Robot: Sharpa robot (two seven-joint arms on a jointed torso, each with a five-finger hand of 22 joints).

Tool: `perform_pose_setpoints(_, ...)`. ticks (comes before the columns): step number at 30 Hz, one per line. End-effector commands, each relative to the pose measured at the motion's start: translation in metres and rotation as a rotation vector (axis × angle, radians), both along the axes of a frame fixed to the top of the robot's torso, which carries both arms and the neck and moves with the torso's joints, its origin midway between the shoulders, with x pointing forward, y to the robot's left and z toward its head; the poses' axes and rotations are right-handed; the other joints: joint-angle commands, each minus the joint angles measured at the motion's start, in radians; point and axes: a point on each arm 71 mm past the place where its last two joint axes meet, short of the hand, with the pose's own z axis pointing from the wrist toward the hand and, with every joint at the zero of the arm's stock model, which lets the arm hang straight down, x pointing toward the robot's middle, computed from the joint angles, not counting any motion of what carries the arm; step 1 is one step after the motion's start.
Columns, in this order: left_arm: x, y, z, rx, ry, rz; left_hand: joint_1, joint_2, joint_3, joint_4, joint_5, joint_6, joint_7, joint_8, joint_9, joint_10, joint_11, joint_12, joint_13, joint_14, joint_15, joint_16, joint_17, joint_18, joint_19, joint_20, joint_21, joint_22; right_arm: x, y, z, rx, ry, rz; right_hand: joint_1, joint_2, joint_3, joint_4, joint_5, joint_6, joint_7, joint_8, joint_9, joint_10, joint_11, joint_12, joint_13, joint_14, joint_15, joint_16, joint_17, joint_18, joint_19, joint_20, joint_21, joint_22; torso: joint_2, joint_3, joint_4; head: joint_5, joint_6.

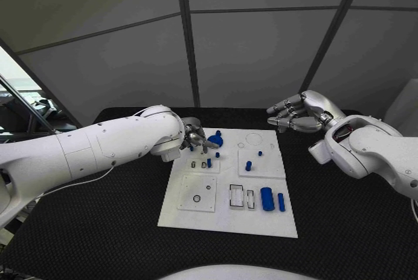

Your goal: Assemble the parts on the task board

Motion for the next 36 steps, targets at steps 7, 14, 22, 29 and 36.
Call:
perform_pose_setpoints(7, 0.002, -0.004, -0.005, 0.105, 0.066, -0.032, -0.008, 0.007, -0.007, -0.002, -0.004, -0.011, 0.0, 0.012, 0.011, 0.008, -0.003, 0.011, 0.011, 0.052, -0.004, 0.0, 0.065, -0.089, 0.024, 0.001, 0.012, 0.112, 0.002, -0.001, 0.001, -0.011, -0.003, -0.016, -0.005, -0.011, 0.007, 0.0, 0.015, 0.009, -0.001, -0.006, 0.0, 0.009, 0.001, -0.011, -0.006, 0.009, 0.001, -0.013, 0.001, 0.011, 0.009, -0.001, -0.01, -0.004, 0.002, -0.0001, 0.0011, -0.001, -0.009)
perform_pose_setpoints(14, 0.002, -0.009, -0.007, 0.118, 0.085, -0.049, -0.006, 0.01, -0.009, -0.003, -0.004, -0.015, -0.001, 0.019, 0.022, 0.01, -0.004, 0.014, 0.014, 0.052, -0.005, -0.001, 0.065, -0.09, 0.027, 0.0, 0.015, 0.117, 0.003, -0.001, 0.0, -0.018, -0.001, -0.016, -0.006, -0.013, 0.008, 0.001, 0.024, 0.009, 0.0, -0.006, -0.001, 0.01, 0.001, -0.015, -0.011, 0.011, 0.001, -0.022, 0.001, 0.011, 0.01, -0.001, -0.015, -0.007, 0.003, -0.0011, 0.0009, -0.003, -0.014)
perform_pose_setpoints(22, 0.003, -0.011, -0.011, 0.141, 0.11, -0.057, 0.0, 0.011, -0.01, -0.006, -0.004, -0.02, -0.001, 0.025, 0.032, 0.008, -0.004, 0.013, 0.013, 0.052, -0.005, -0.001, 0.065, -0.09, 0.027, 0.0, 0.015, 0.118, 0.003, 0.0, 0.0, -0.019, -0.004, -0.019, -0.008, -0.02, 0.013, 0.003, 0.054, 0.007, 0.002, -0.007, -0.001, 0.006, 0.004, -0.026, -0.023, 0.011, 0.004, -0.047, 0.003, 0.01, 0.011, 0.001, -0.028, -0.013, 0.003, -0.0007, 0.001, -0.003, -0.021)
perform_pose_setpoints(29, 0.003, -0.012, -0.013, 0.152, 0.122, -0.062, 0.009, 0.013, -0.011, -0.008, -0.003, -0.027, 0.0, 0.031, 0.043, 0.005, -0.004, 0.011, 0.011, 0.052, -0.005, -0.001, 0.065, -0.09, 0.026, 0.0, 0.015, 0.119, 0.004, 0.0, 0.0, -0.018, -0.009, -0.022, -0.01, -0.022, 0.016, 0.005, 0.059, 0.006, 0.005, -0.008, -0.001, -0.003, 0.008, -0.038, -0.035, 0.003, 0.009, -0.067, 0.001, 0.009, 0.006, 0.004, -0.04, -0.019, 0.002, -0.0006, 0.0007, -0.003, -0.025)
perform_pose_setpoints(36, 0.002, -0.014, -0.014, 0.161, 0.138, -0.078, 0.018, 0.014, -0.01, -0.011, -0.002, -0.032, -0.001, 0.037, 0.052, 0.005, -0.004, 0.012, 0.013, 0.052, -0.005, -0.002, 0.065, -0.09, 0.028, 0.0, 0.016, 0.122, 0.004, 0.0, 0.0, -0.018, -0.008, -0.022, -0.011, -0.022, 0.017, 0.006, 0.061, 0.006, 0.005, -0.008, -0.001, -0.003, 0.009, -0.04, -0.037, 0.003, 0.009, -0.071, 0.001, 0.009, 0.005, 0.005, -0.042, -0.02, 0.002, 0.0, 0.0015, -0.003, -0.028)
